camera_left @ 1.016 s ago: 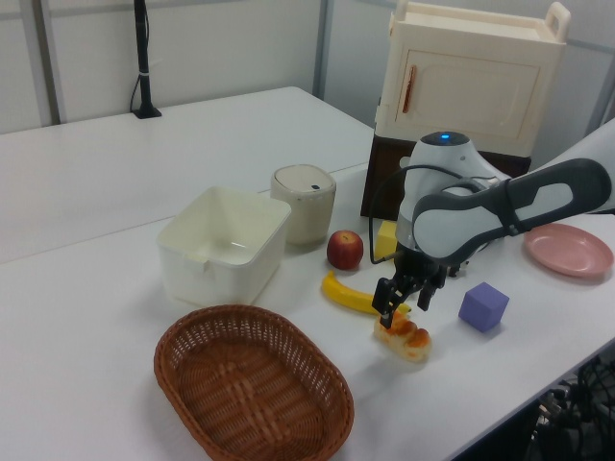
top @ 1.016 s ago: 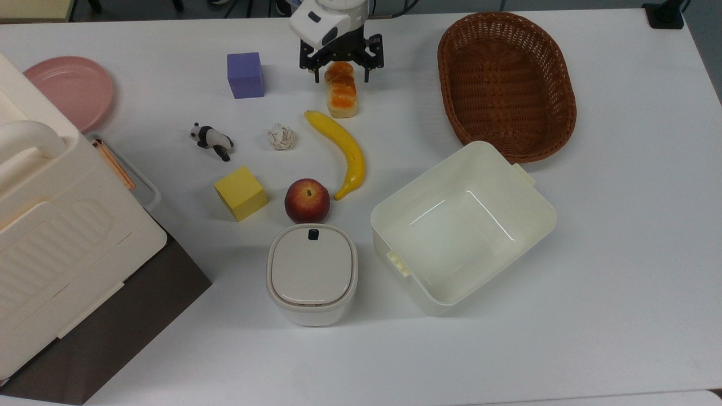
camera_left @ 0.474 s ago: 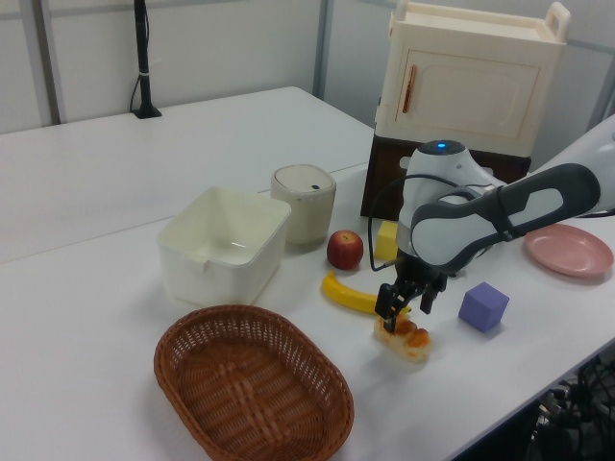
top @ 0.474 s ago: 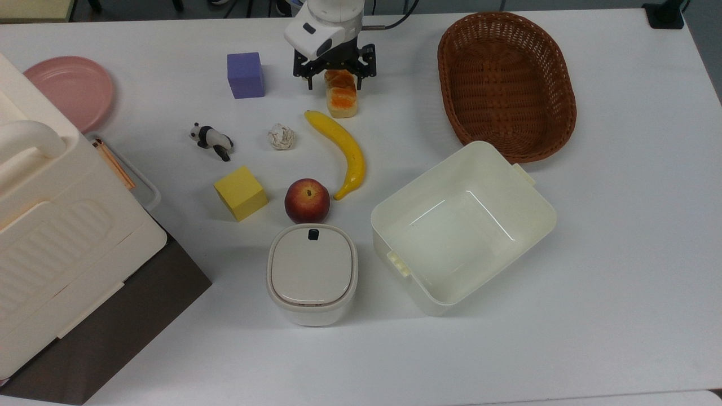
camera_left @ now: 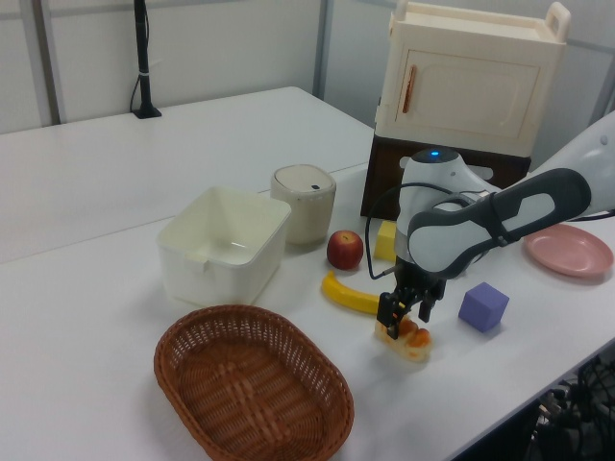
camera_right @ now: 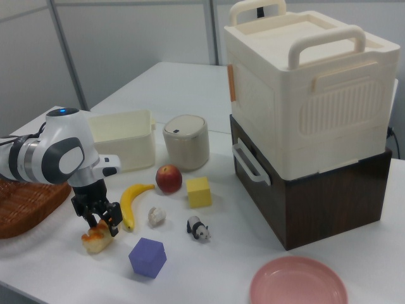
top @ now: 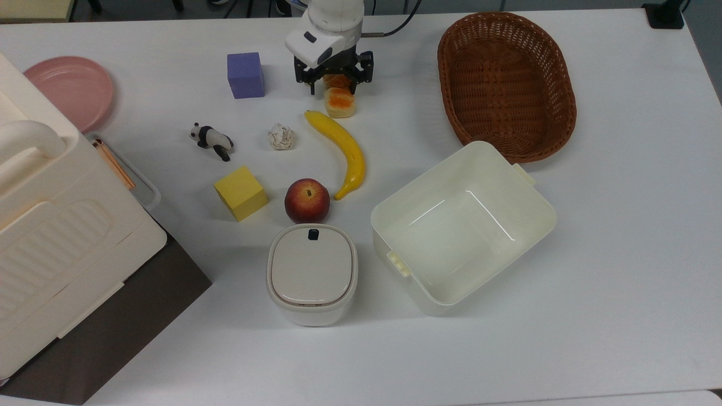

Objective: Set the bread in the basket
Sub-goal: 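Close the gripper on the bread roll, then lift the bread roll and carry it over the wicker basket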

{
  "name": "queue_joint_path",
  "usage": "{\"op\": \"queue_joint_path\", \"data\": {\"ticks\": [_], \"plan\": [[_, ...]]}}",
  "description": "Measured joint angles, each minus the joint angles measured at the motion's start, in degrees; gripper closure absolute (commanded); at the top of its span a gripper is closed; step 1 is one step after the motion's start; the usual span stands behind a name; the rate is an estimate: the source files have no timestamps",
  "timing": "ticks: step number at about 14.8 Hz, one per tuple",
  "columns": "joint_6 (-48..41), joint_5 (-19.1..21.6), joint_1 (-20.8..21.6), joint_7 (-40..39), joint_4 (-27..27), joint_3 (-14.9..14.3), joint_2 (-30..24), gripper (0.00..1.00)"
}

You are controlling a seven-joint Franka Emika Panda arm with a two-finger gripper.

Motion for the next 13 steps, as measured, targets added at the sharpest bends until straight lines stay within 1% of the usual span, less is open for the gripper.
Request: {"op": "queue_joint_path", "data": {"ticks": [1, 4, 9, 13], "plan": [[0.00, 0.00, 0.01, 0.00, 0.03, 0.00, 0.00, 0.85], [0.00, 0.00, 0.01, 0.00, 0.14, 0.00, 0.00, 0.88], [0.04, -0.01, 0.01, 0.00, 0.50, 0.00, 0.00, 0.88], [0.05, -0.01, -0.05, 0.00, 3.88, -0.07, -0.01, 0.88]]}}
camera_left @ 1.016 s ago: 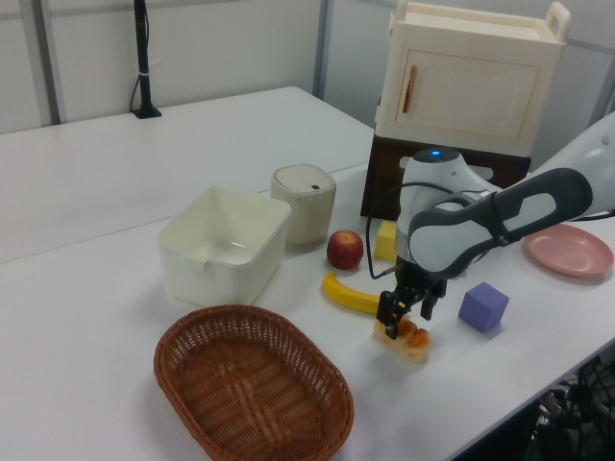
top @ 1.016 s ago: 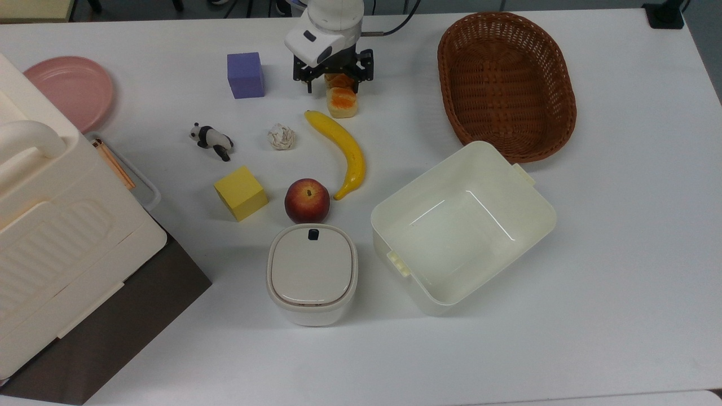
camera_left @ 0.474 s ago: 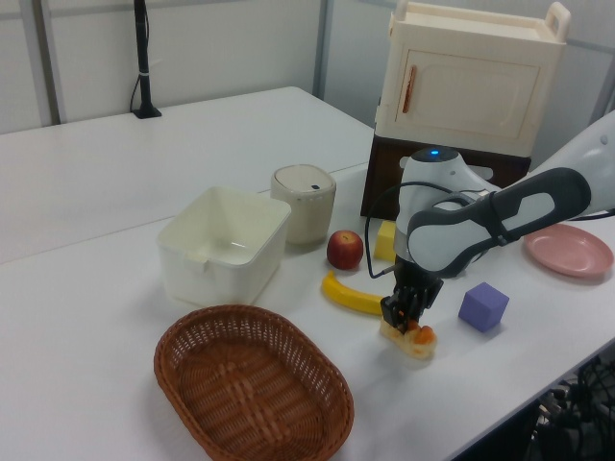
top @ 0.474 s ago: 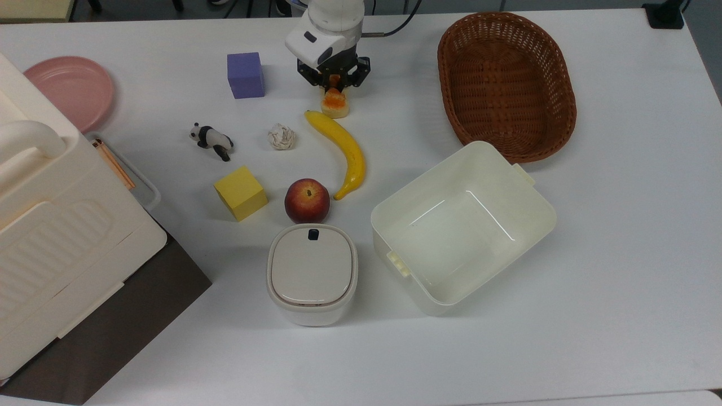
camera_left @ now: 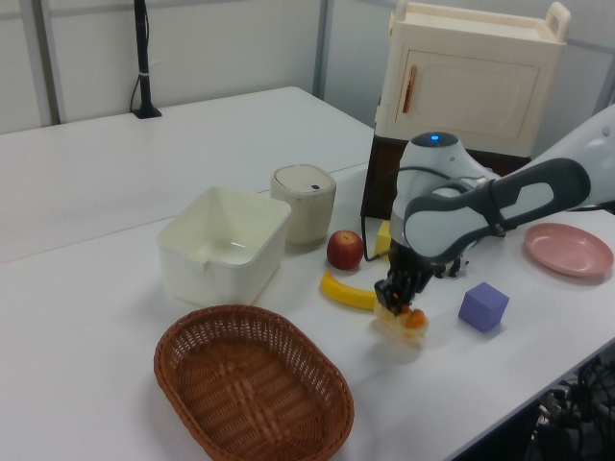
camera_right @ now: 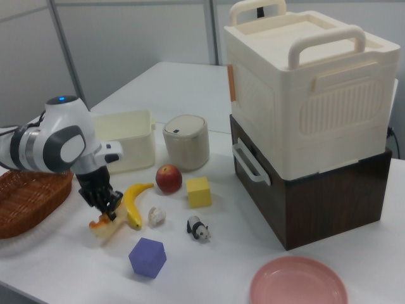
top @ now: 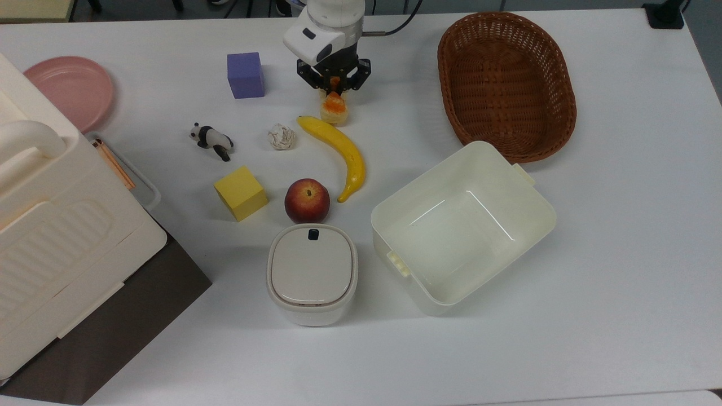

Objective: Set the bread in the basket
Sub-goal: 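Lift the bread roll and carry it over the wicker basket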

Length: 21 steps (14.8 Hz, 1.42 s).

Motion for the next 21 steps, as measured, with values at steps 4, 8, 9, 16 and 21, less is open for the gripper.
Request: {"op": "queue_joint_path", "data": {"ticks": [4, 8, 9, 16, 21], "plan": [[-0.70, 0.00, 0.08, 0.03, 4.66, 0.00, -0.07, 0.88], [-8.29, 0.21, 0.57, 0.21, 12.65, 0.36, -0.35, 0.88], [-9.99, 0.46, 1.12, 0.66, 14.54, 0.52, -0.42, 0.88], [-13.98, 0.77, 2.87, 7.69, 18.30, 10.48, -0.31, 0.88], [-15.19, 0.77, 3.18, 11.02, 18.27, 17.76, 0.00, 0.88]]}}
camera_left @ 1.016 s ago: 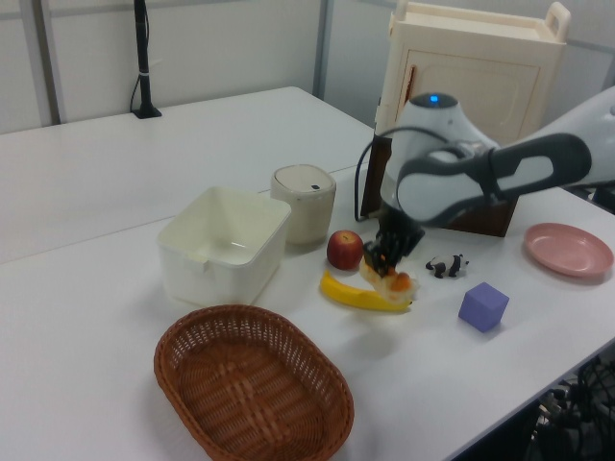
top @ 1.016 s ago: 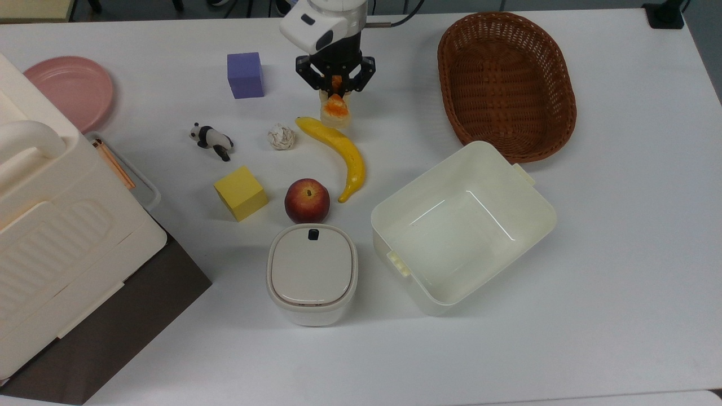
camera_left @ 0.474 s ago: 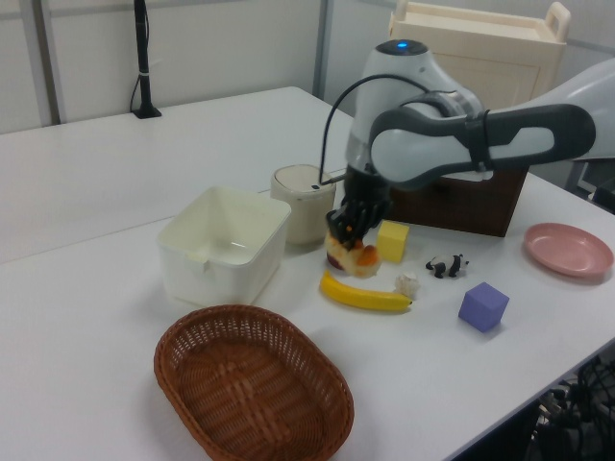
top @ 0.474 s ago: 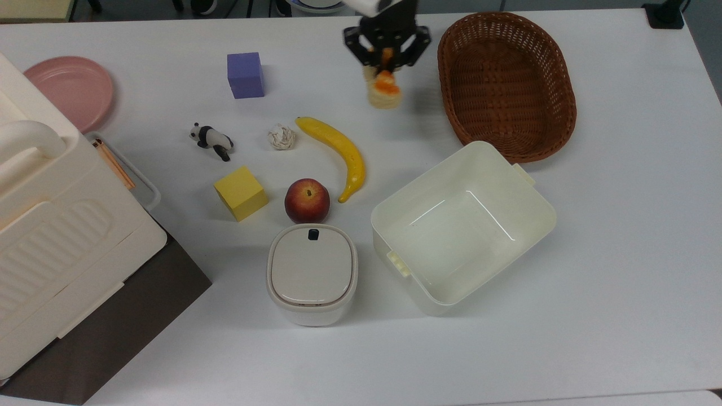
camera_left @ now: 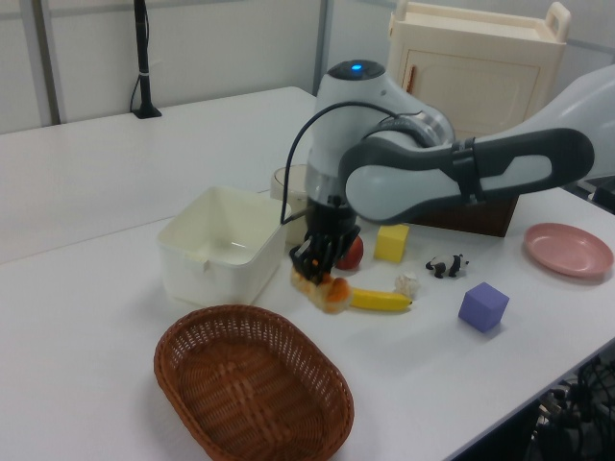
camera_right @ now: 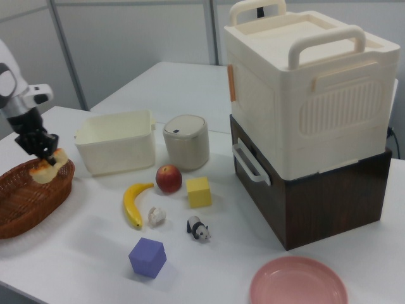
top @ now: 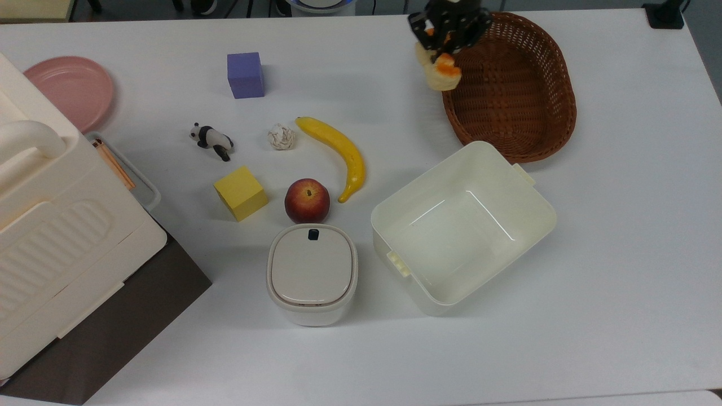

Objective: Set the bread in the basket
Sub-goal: 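Lift the bread roll and carry it over the wicker basket, then lower the bread roll into the basket and open the gripper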

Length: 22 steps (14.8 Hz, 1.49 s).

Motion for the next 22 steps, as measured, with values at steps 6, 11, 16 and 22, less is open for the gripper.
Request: {"op": "queue_joint_path", "data": {"ticks": [6, 11, 16, 22], "plan": [[-0.04, 0.00, 0.14, 6.66, -0.06, 11.19, 1.60, 0.87], [-0.03, -2.32, 0.93, 10.20, 3.10, 13.86, 8.57, 0.87], [0.25, -5.72, 1.38, 12.15, 5.37, 13.79, 13.61, 0.53], [0.25, -5.95, 1.37, 12.18, 5.91, 13.46, 13.70, 0.00]]}}
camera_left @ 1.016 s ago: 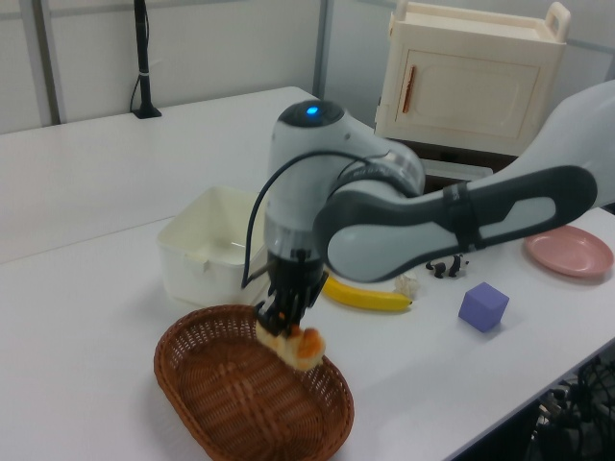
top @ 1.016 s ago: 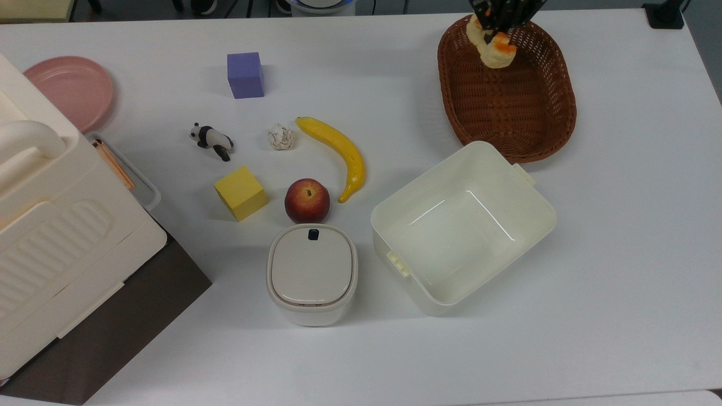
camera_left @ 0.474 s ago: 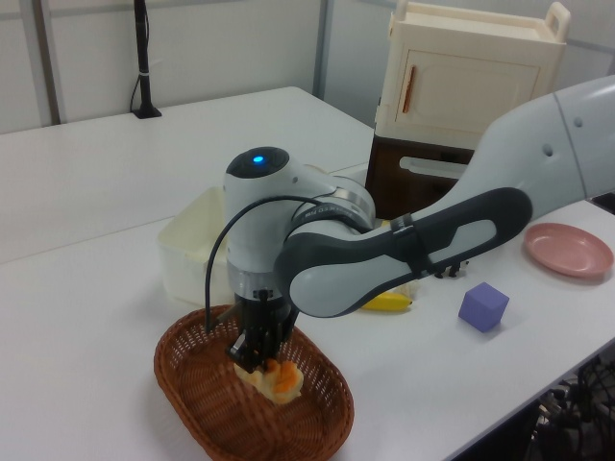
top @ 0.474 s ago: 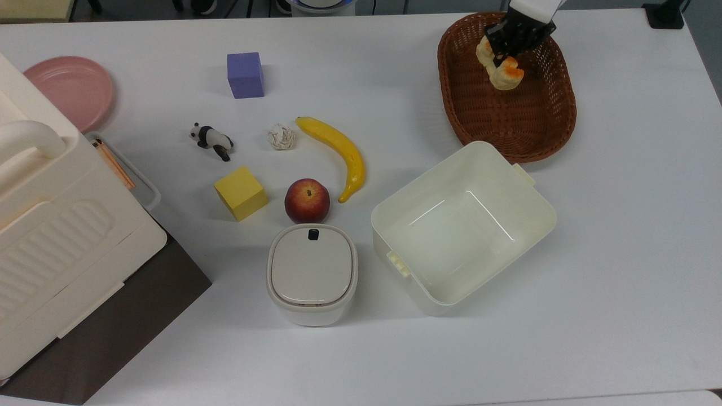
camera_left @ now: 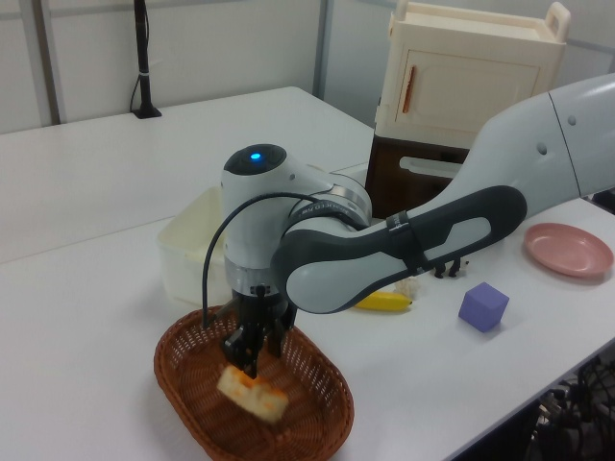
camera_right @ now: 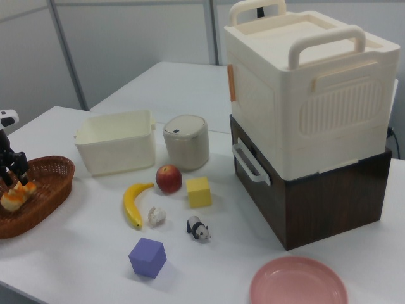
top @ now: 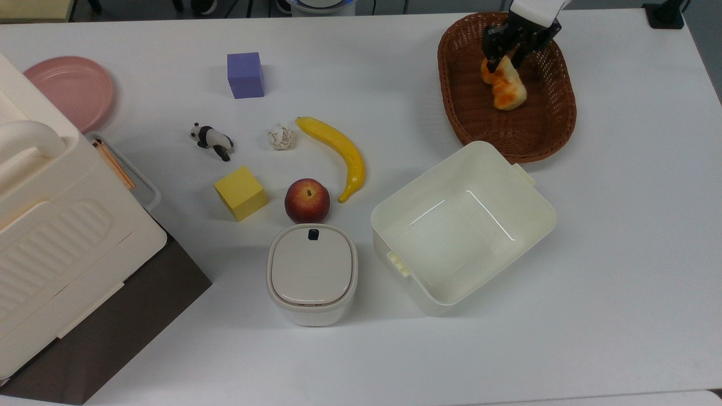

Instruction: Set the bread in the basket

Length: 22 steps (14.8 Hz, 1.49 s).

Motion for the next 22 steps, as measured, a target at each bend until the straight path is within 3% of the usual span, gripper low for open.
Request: {"op": "queue_joint_path", "data": {"ticks": [6, 9, 14, 19, 22], "plan": [[-0.02, -0.44, -0.18, 0.64, 0.68, -1.50, -0.69, 0.00], [-5.27, -0.95, -0.73, 0.78, 4.52, -7.31, -3.19, 0.00], [-14.15, -1.03, -2.67, -3.00, 13.78, -20.68, -6.06, 0.00], [-15.94, -0.28, -5.13, -7.38, 16.85, -27.52, -6.49, 0.00], [-18.31, 3.95, -5.41, -13.58, 18.13, -31.27, -7.13, 0.00]]}}
